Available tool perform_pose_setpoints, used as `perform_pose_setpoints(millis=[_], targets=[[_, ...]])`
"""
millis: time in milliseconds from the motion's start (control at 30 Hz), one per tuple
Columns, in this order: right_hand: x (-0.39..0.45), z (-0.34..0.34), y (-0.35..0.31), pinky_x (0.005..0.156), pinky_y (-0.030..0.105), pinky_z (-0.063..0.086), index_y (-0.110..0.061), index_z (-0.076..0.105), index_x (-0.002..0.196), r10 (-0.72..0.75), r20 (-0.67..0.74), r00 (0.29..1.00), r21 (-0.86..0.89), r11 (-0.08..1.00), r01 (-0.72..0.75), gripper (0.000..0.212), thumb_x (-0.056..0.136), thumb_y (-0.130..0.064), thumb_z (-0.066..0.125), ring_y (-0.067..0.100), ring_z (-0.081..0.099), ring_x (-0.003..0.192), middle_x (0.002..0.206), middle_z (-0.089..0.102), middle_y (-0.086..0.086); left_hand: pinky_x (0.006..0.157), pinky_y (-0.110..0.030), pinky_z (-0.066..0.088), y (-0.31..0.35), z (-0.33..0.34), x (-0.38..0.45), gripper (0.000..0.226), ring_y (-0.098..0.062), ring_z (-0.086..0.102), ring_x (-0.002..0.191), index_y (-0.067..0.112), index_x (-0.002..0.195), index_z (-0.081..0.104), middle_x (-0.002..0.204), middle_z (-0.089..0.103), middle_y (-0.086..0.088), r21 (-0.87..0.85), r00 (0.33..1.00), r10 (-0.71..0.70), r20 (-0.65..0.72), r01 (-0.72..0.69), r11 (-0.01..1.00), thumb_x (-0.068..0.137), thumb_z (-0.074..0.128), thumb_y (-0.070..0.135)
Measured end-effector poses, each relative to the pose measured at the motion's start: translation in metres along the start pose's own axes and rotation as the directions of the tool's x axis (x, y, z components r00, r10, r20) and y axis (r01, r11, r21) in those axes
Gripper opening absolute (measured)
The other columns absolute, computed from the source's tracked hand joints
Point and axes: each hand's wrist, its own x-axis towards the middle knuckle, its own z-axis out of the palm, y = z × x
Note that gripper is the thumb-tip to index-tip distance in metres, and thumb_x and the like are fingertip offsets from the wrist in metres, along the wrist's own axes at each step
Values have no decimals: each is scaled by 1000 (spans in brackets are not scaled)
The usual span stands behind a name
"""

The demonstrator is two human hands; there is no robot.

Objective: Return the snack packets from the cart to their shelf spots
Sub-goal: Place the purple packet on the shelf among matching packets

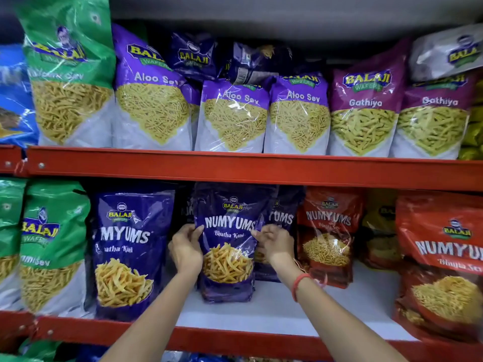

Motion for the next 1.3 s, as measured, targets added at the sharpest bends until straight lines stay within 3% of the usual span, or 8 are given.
perform_pose_setpoints(millis=[200, 300, 433, 667, 800, 933, 1100, 1300], targets=[[4, 14, 18, 75, 47, 51, -25, 50, 59, -96, -27, 995, -118, 989, 93, 34, 80, -25, 77, 23, 56, 70, 66, 62, 5, 73, -32, 44, -13, 0, 6, 22, -27, 62, 80, 5, 93, 66, 93, 72, -19, -69, 996, -72, 45, 75, 995, 85, 63, 25], [-1, 9, 24, 83, 36, 50, -15, 65, 78, -105, 42, 994, -94, 990, 108, 20, 84, -34, 70, 28, 68, 90, 88, 73, 11, 79, -33, 44, -22, -6, 0, 44, -30, 63, 96, 13, 110, 61, 99, 68, -11, -152, 984, -105, 145, 127, 980, 86, 51, 48], [-17, 5, 38, 107, 48, 45, -20, 62, 126, 192, 172, 966, 99, 972, -211, 62, 88, -65, 40, 29, 60, 118, 128, 63, 2, 107, -53, 37, -38, -15, -14, 88, -37, 51, 122, 27, 138, 37, 136, 53, -14, -174, 904, -317, 286, 374, 911, 72, 19, 81], [-48, -4, 41, 105, 52, 45, -13, 62, 121, 316, 253, 914, 100, 931, -350, 81, 87, -72, 18, 33, 60, 115, 127, 64, 14, 113, -52, 30, -30, -34, -34, 121, -33, 44, 130, 24, 140, 35, 143, 46, -15, -203, 799, -393, 455, 523, 827, 45, 13, 94], [-68, -13, 38, 93, 40, 52, -15, 65, 116, 304, 262, 916, 63, 942, -330, 83, 83, -76, 20, 25, 66, 101, 103, 71, 6, 115, -53, 27, -21, -51, -47, 123, -31, 39, 134, 23, 144, 29, 147, 42, -12, -174, 805, -366, 467, 489, 855, 46, 13, 95], [-89, -21, 33, 99, 43, 51, -16, 68, 112, 294, 261, 919, 45, 948, -316, 80, 85, -75, 22, 26, 68, 105, 112, 72, 10, 118, -52, 21, -10, -68, -65, 124, -32, 34, 137, 19, 142, 33, 148, 40, -13, -137, 769, -352, 534, 490, 861, 46, 11, 94], [-112, -31, 25, 72, 27, 56, -19, 73, 97, 299, 264, 917, 35, 947, -318, 84, 69, -82, 26, 21, 71, 96, 104, 75, 10, 114, -42, 26, -2, -87, -80, 109, -27, 41, 133, 15, 139, 40, 143, 46, -11, -105, 754, -330, 568, 464, 879, 61, 5, 83], [-128, -31, 18, 106, 40, 44, -24, 62, 122, 281, 305, 910, -18, 957, -289, 92, 64, -85, 25, 25, 58, 122, 136, 60, 9, 118, -39, 15, 5, -98, -92, 81, -25, 23, 143, 10, 147, 16, 156, 22, -12, -129, 734, -274, 621, 441, 888, 86, -3, 61]])
